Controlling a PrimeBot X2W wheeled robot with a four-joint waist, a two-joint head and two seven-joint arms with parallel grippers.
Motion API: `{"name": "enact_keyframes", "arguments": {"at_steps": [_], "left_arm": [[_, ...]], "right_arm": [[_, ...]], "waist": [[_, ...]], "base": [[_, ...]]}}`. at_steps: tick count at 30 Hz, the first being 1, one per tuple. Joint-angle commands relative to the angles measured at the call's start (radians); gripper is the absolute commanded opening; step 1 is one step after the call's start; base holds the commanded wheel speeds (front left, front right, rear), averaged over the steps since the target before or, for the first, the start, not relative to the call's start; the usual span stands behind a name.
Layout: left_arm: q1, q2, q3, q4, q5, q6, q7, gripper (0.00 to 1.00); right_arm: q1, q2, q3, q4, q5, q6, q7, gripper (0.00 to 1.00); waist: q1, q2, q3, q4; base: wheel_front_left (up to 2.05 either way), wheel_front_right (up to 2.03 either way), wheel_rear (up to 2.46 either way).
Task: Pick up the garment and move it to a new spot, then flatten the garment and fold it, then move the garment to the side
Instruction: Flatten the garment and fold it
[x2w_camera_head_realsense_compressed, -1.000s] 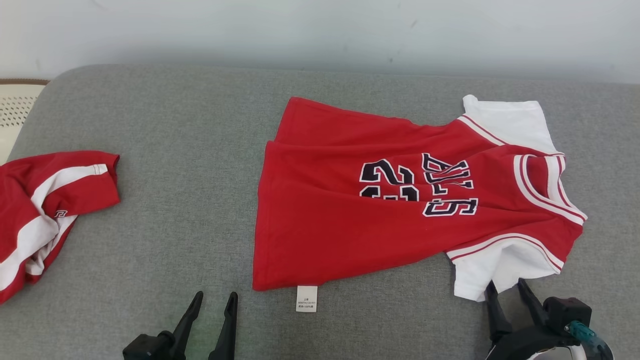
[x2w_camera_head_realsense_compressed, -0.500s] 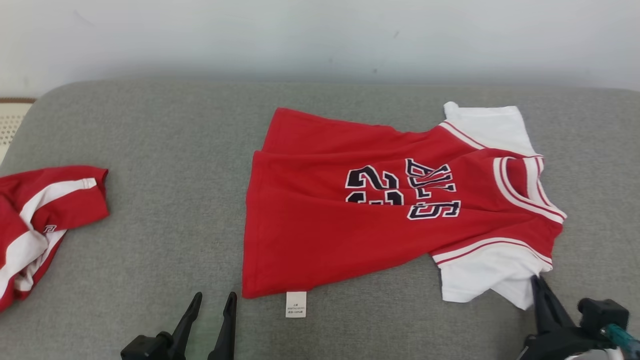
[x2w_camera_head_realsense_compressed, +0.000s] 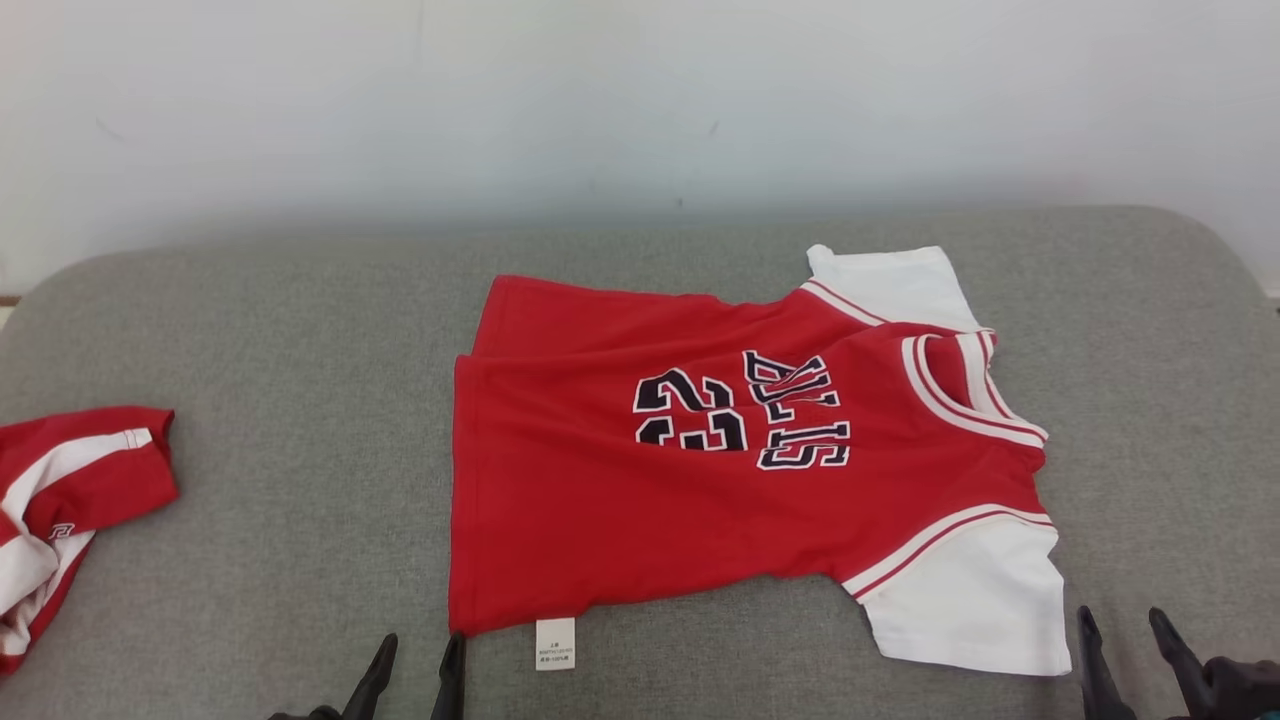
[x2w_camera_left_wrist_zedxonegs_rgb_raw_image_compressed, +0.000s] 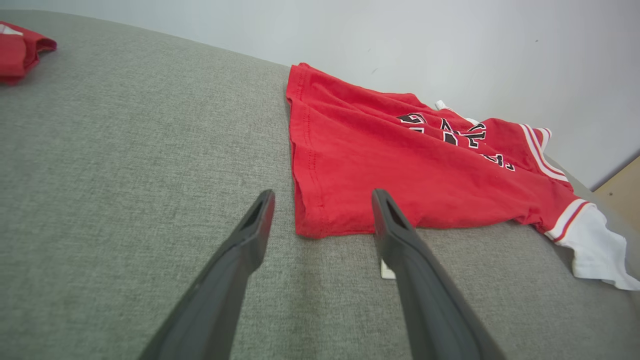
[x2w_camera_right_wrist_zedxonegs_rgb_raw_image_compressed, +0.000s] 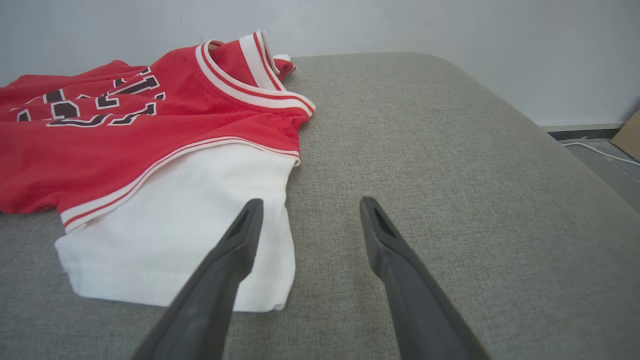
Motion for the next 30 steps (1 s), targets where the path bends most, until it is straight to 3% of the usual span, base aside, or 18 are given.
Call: {"name": "enact_keyframes", "arguments": {"at_steps": [1, 20, 30], "left_arm": [[0.015, 0.001, 0.005, 0.001, 0.006, 0.007, -0.004, 1.00], [0.058, 0.000, 0.027, -0.026, 0.061, 0.040, -0.004, 1.00], [0.018, 0.000, -0.008, 0.004, 0.044, 0.025, -0.004, 1.00]], "right_arm": [[0.014, 0.005, -0.001, -0.004, -0.011, -0.001, 0.000, 1.00], [0.041, 0.099, -0.040, 0.005, -0.085, -0.001, 0.000, 1.00], [0.020, 0.115, -0.039, -0.003, -0.094, -0.001, 0.000, 1.00]], "waist": [[0.0001, 0.0000, -0.021, -0.013], [0.0001, 0.0000, -0.053, -0.001], [0.0001, 0.0000, -0.014, -0.019]], "base": [[0.00, 0.00, 0.00], [0.00, 0.00, 0.00], [0.00, 0.00, 0.00]]}}
